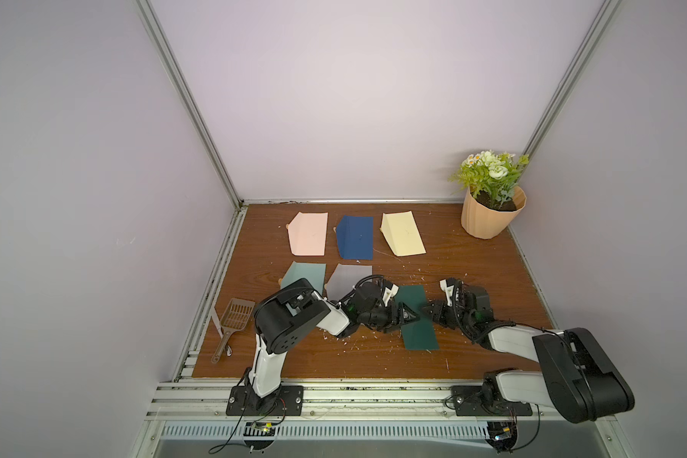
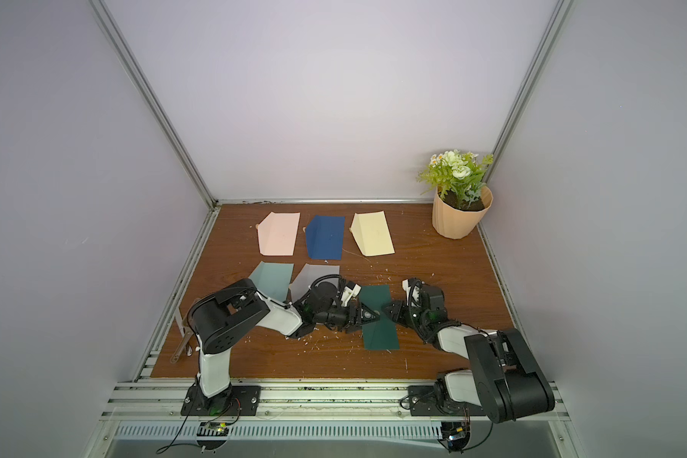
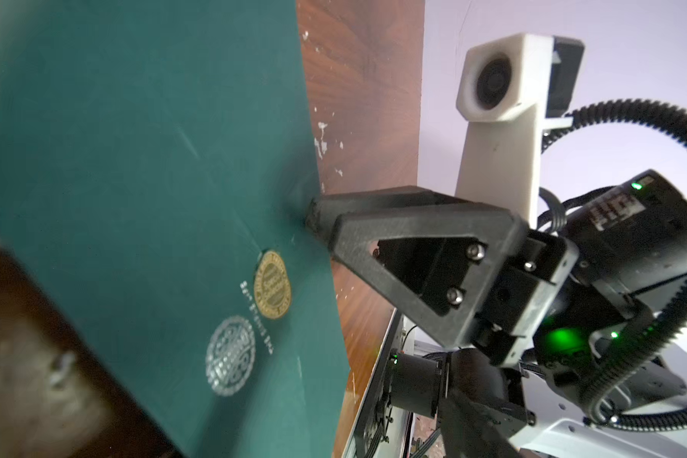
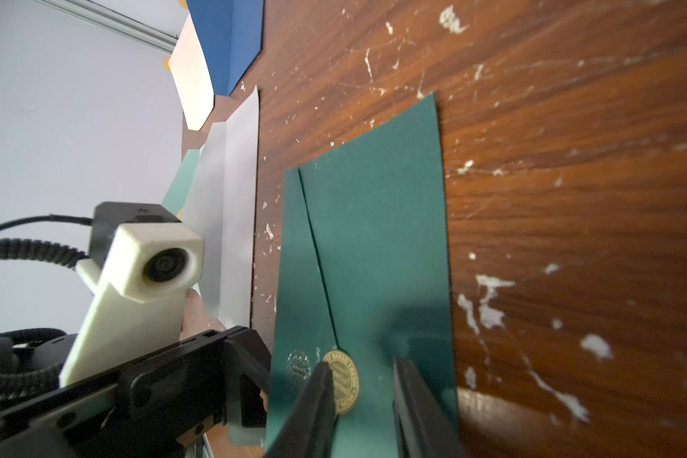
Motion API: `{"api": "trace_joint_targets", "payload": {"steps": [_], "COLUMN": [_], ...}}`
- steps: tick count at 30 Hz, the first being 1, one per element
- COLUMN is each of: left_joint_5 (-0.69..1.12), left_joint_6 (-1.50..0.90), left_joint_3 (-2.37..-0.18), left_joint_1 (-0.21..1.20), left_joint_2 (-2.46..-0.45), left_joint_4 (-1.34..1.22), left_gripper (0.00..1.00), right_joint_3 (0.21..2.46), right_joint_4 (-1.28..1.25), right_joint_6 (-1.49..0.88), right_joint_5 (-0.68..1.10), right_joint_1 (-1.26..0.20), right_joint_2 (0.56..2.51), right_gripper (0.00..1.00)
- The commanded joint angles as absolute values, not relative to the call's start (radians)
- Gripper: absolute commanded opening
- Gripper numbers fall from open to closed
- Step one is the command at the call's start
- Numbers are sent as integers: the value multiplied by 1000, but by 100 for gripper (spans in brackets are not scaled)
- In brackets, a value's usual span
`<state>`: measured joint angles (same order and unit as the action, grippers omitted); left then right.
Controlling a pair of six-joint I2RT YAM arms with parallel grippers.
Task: Open the envelope
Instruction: Pick up the envelope from the center of the board.
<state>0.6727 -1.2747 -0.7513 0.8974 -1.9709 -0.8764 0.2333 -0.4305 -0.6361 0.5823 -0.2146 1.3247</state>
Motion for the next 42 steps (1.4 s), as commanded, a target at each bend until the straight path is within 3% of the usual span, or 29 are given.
{"api": "trace_joint_targets", "payload": {"steps": [1,3,8,14,17,30,42], "left_joint_5": [670,666,652,649,634,449,564], "left_joint_6": [-1301,-1305,-1300,-1265,-1177,-774,-531], "left_joint_3": [-783,-793,-804,-811,-852,-1019,-898], "left_joint_1": [908,907,905,906,905,894,661], "left_joint_2": [-2003,-2020,-2039,-2024,-1990,-1696,-1200], "left_joint_4": [-919,-919,-913,-886,-746,-134,28], "left_gripper": [77,72,37,24,0,0,0], "right_joint_3": [189,189,197,210,232,543,613], "right_joint_4": [-321,-322,-297,-279,-273,-79,-490], "right_joint_6": [-655,-657,-650,-657,-676,-721,-877], "right_joint_5": [568,571,570,587,598,591,790], "right_joint_1": [-219,-221,-221,-221,-220,-218,-221], "right_joint_2": [1355,1353,1331,1280,1195,832,936], "right_gripper": [33,33,33,36,39,46,52]}}
